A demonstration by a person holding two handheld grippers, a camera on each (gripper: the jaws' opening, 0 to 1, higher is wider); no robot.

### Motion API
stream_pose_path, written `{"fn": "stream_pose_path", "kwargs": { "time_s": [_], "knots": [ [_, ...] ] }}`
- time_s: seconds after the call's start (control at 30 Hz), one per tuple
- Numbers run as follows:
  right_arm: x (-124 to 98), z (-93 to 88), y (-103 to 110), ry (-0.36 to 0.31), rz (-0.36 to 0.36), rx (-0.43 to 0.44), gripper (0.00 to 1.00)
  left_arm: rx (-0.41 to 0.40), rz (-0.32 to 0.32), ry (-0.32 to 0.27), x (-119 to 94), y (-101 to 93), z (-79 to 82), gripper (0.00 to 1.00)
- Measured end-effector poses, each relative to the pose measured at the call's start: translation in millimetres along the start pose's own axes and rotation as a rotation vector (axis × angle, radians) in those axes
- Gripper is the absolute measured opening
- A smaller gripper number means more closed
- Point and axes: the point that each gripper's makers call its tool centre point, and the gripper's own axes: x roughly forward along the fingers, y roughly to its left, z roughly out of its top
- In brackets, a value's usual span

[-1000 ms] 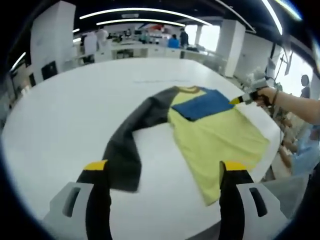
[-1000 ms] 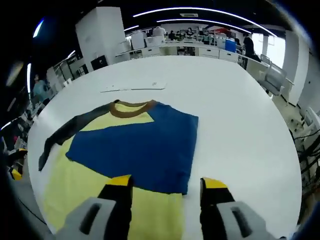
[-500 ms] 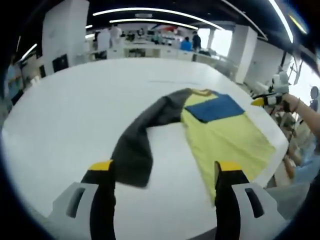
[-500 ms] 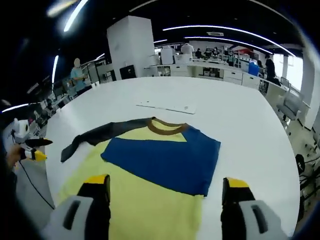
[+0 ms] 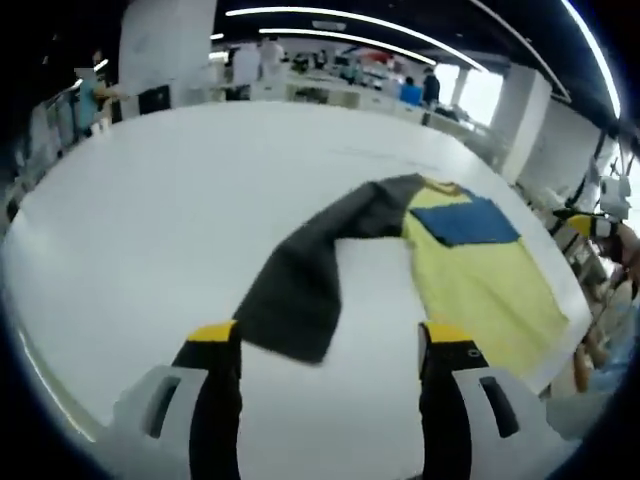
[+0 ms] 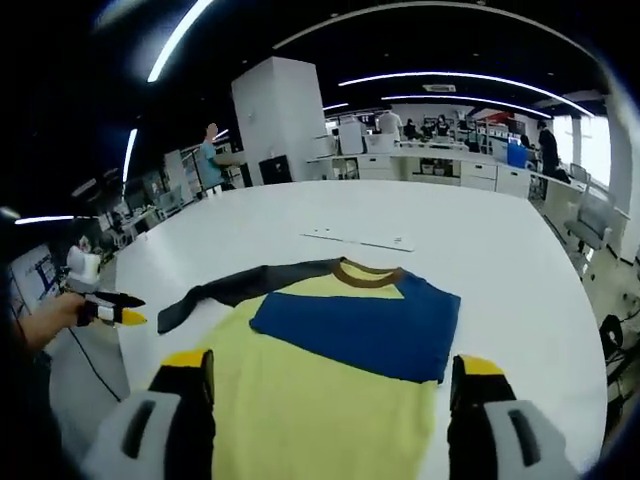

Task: Fold the garment on the visible template until the final outline fits inside the template.

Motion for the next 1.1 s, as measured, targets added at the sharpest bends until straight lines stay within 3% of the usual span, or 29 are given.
{"fn": "stream_pose_path", "kwargs": {
  "time_s": [0.07,0.1,0.2,0.33,0.57,0.67,0.73,0.93,1.1],
  "knots": [
    [-5,-4.2,2,0.000,-0.004,0.013,0.96,-0.028,0.007,0.000,2,1.9,-2.4,0.64],
    [-8,-5.9,2,-0.003,-0.010,0.025,0.96,-0.085,0.019,-0.009,4,3.2,-3.6,0.63],
    [-15,-10.9,3,-0.007,-0.017,0.042,0.94,-0.065,0.099,-0.012,7,19.5,-6.7,0.54],
    [-20,-20.1,2,-0.005,-0.034,0.083,0.92,-0.143,0.110,-0.018,17,28.6,-12.7,0.47],
    [-25,-27.3,0,0.033,-0.072,0.059,0.89,-0.194,0.173,-0.014,26,35.7,-21.1,0.34],
    [-27,-25.2,0,0.042,-0.085,0.031,0.89,-0.246,0.214,0.021,28,38.5,-30.8,0.29],
    [-28,-24.0,1,0.049,-0.088,0.012,0.89,-0.227,0.250,0.034,33,49.5,-32.9,0.26],
    [-32,-22.8,4,0.056,-0.085,-0.014,0.89,-0.223,0.309,0.036,30,53.6,-30.6,0.24],
    [-32,-24.1,8,0.074,-0.081,-0.028,0.89,-0.191,0.343,0.055,30,43.9,-30.4,0.22]
  ]
}}
